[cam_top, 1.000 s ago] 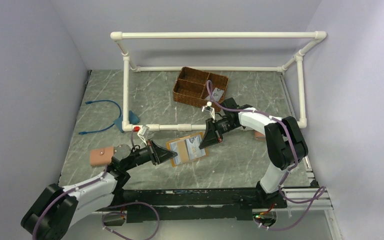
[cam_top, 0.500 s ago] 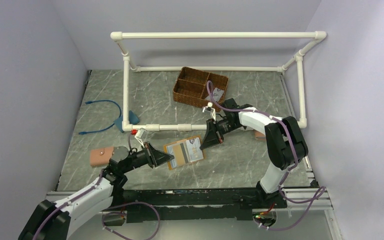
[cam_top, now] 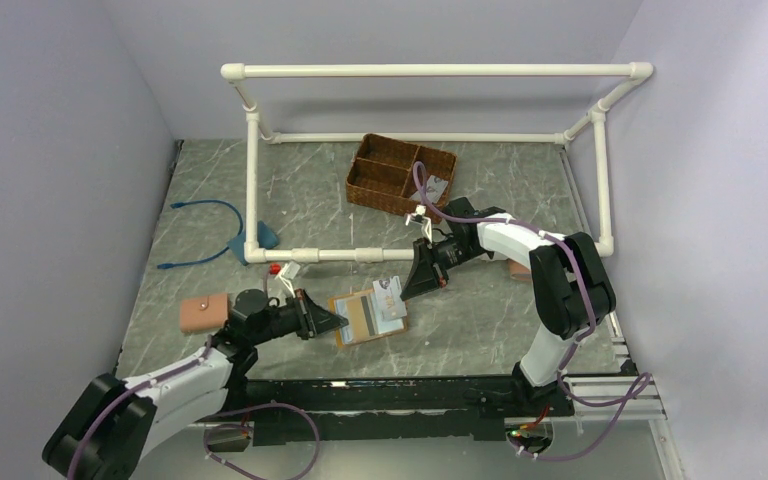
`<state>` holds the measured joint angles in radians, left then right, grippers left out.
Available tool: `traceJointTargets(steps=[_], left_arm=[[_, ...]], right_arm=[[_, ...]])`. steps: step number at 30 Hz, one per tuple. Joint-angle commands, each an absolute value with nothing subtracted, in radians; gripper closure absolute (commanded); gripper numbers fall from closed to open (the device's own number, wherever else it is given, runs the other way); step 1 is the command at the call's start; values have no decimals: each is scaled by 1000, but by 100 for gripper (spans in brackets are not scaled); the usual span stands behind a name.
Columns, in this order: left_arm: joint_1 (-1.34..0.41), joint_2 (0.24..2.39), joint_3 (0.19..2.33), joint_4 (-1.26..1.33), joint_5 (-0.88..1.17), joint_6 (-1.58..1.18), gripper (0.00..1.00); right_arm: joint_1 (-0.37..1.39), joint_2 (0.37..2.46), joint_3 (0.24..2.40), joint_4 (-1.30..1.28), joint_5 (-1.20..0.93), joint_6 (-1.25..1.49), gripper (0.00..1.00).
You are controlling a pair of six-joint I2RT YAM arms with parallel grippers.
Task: Take the credit cards out of the card holder
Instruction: Remove the credit card from the card holder, then place the credit card in the storage box.
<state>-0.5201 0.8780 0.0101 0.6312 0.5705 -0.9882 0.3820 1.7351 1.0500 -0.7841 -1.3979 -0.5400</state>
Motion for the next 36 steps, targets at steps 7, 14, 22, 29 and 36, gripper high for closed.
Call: traceJointTargets(steps=[7, 14, 22, 29, 36], left_arm=[[-515, 1003, 10, 658, 568, -964, 100], [-515, 1061, 51, 530, 525, -957, 95], [-515, 923, 167, 75, 336, -973, 62], [-515, 588, 266, -324, 168, -958, 30], [-515, 406, 171, 4, 361, -956, 15]], right_arm=[[377, 1731, 1091, -801, -1428, -597, 100], [377, 1729, 1091, -801, -1425, -597, 100], [377, 1729, 1091, -801, -1422, -599, 100], [377, 1728, 1092, -800, -1416, -598, 100], [379, 1728, 1092, -801, -1415, -600, 100]])
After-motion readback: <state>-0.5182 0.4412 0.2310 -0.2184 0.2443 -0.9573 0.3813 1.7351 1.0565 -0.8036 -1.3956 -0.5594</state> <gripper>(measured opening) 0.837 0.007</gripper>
